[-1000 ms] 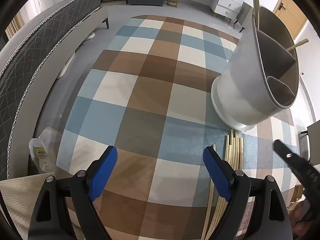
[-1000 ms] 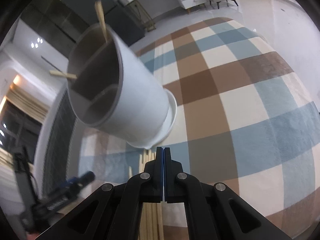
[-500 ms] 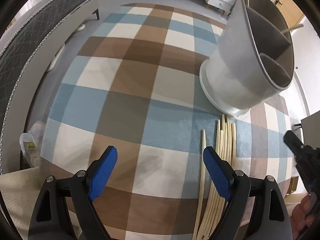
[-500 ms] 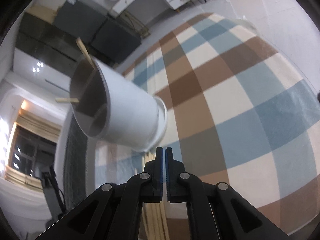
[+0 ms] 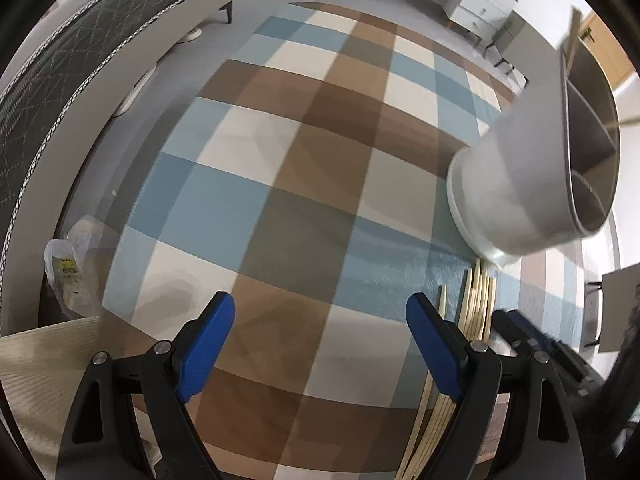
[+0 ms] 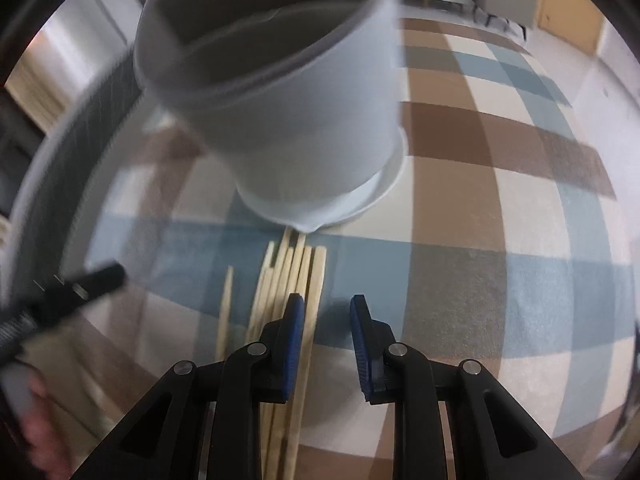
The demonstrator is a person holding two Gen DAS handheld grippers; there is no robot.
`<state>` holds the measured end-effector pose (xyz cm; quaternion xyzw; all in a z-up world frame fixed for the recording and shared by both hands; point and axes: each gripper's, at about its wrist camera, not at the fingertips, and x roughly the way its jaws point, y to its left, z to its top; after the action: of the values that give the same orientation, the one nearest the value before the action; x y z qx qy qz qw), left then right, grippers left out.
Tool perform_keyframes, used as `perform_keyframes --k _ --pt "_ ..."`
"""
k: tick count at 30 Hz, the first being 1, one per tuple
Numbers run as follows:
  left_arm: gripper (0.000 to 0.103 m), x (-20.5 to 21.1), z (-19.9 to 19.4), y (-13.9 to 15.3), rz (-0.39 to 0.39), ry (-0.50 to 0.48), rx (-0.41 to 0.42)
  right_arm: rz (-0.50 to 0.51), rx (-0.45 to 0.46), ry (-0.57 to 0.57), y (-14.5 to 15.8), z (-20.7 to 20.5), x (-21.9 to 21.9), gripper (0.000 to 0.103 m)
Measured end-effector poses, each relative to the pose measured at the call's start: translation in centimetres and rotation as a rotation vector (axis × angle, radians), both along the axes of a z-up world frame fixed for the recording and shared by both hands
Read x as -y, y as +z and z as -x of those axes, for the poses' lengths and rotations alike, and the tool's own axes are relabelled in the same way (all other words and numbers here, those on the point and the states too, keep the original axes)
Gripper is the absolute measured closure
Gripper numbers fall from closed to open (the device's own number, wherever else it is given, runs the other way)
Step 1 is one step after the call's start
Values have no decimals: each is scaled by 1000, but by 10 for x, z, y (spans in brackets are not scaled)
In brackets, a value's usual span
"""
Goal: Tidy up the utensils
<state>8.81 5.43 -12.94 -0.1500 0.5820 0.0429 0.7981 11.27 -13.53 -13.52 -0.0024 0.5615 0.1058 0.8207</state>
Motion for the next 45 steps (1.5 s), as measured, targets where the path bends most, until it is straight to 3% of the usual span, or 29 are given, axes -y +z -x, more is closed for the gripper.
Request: perform_keyframes --k 7,18,20,21,22,31,37,45 --pt "19 -11 -5 -1 31 43 -39 133 13 38 0 2 -13 82" --pt "19 -19 -6 -3 56 64 -76 146 38 38 -3 -14 -22 82" --pt "19 -21 -7 -4 54 65 -79 128 50 29 -3 -19 -21 89" --pt "19 -21 -7 -5 52 66 -80 112 50 23 -3 -20 -18 97" --pt "19 -21 -7 -6 51 64 -80 80 45 16 -2 -20 -15 98" --pt "19 12 -8 0 27 -53 -26 -281 110 -191 34 -13 67 99" --pt "19 50 -5 -4 -39 -172 -17 -517 148 -333 51 -5 123 99" --pt "22 69 -4 -15 -110 -212 -47 -613 214 -381 71 12 144 99"
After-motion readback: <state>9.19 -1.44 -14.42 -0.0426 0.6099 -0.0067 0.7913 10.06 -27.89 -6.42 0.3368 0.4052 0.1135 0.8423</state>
